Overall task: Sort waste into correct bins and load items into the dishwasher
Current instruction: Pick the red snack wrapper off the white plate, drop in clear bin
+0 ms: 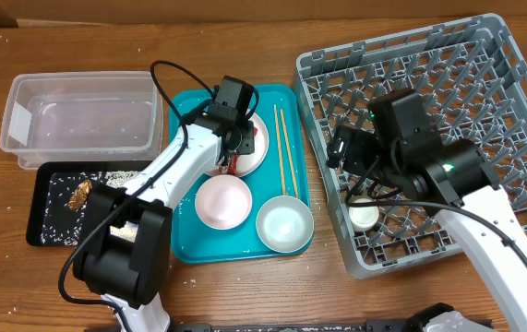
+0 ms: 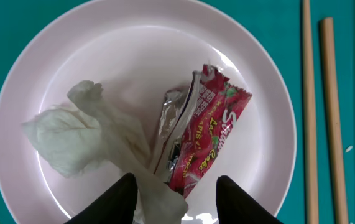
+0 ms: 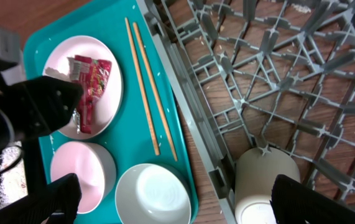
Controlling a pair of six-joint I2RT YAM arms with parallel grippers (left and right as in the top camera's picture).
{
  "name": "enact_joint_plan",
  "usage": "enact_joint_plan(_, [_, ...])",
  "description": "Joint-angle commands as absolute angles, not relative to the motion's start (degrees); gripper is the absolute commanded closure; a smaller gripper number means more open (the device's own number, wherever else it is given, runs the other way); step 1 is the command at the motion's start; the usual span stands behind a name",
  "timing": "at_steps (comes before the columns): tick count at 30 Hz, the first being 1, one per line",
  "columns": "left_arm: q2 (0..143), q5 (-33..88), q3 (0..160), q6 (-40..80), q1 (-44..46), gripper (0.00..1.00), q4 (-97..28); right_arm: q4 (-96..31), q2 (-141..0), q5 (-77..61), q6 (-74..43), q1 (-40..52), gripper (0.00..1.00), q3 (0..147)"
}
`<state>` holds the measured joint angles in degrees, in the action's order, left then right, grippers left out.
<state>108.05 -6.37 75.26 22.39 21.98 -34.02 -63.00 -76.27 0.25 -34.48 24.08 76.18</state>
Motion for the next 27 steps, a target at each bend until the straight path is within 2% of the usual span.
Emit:
enact_joint_plan(1, [105.5, -6.0, 79.9, 19.4, 22.1, 0.57, -35.5, -62.9, -76.6, 0.3, -34.1, 24.0, 0.00, 77.2])
enact_joint_plan(5, [104.7, -6.2, 82.8, 16.9, 22.2, 0.55, -36.5, -62.2, -76.6, 0.3, -34.1, 24.0, 0.00, 77.2])
enact_joint_plan(9, [106.5, -11.9, 82.2, 14.7, 22.1, 0.47, -35.7, -62.0, -76.6, 0.3, -34.1, 24.0, 0.00, 77.2])
enact_joint_plan(15, [113.4, -8.5, 82.2, 13.4, 22.2, 0.47, -34.1, -62.0, -76.6, 0.3, -34.1, 24.0, 0.00, 77.2])
enact_joint_plan(17, [115.5, -5.3, 82.2, 12.2, 22.2, 0.52, -33.3, -62.0, -76.6, 0.3, -34.1, 24.0, 0.00, 77.2])
enact_joint_plan(19, [116.7, -2.6, 82.2, 12.0, 22.2, 0.62, -32.9, -62.0, -76.6, 0.3, -34.1, 24.0, 0.00, 77.2])
enact_joint_plan(20, [116.8, -1.4, 82.3, 12.0, 22.2, 0.75, -32.9, -62.2, -76.6, 0.3, -34.1, 24.0, 0.00, 77.2])
enact_joint_plan(23, [115.7, -0.6, 83.0, 12.1, 22.2, 0.96, -33.8, -62.3, -76.6, 0.3, -34.1, 24.0, 0.00, 77.2])
enact_joint_plan(27, [112.0, -0.6, 85.9, 12.9, 22.0, 0.96, -38.9, -62.4, -76.6, 0.3, -34.1, 24.0, 0.00, 77.2])
